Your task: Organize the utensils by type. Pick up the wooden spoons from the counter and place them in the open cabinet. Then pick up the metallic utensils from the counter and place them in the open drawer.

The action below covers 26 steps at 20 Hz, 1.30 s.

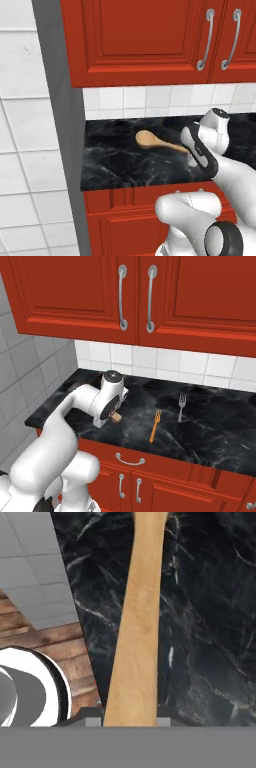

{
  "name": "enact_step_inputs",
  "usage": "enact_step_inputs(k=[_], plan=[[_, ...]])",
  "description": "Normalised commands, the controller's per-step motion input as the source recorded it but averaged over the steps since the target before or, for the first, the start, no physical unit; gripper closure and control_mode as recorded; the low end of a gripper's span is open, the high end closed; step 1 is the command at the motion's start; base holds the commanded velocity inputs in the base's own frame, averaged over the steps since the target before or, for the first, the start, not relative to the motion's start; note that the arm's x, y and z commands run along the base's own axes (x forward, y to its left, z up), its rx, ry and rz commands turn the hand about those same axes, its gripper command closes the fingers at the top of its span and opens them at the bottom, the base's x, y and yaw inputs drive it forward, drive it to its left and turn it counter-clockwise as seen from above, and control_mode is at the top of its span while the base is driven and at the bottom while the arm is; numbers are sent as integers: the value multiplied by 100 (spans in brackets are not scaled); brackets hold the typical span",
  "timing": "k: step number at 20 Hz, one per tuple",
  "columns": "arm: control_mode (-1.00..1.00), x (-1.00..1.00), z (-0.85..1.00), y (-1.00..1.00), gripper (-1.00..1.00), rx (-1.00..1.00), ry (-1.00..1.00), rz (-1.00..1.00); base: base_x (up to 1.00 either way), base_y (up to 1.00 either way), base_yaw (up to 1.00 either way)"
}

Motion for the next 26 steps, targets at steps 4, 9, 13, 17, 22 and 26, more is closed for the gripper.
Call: enact_step_inputs(k=[4,9,13,17,22,26], plan=[[-100,-47,52,-9,100,-29,-2,26,0,0,0],[-100,-49,54,-9,100,-7,-5,10,0,0,0],[-100,-44,53,-6,100,0,-8,1,0,0,0],[-100,-39,50,-4,100,-1,-15,0,0,0,0],[-100,-31,36,-2,100,-6,-17,0,0,0,0],[-100,-1,2,0,100,-2,1,0,0,0,0]])
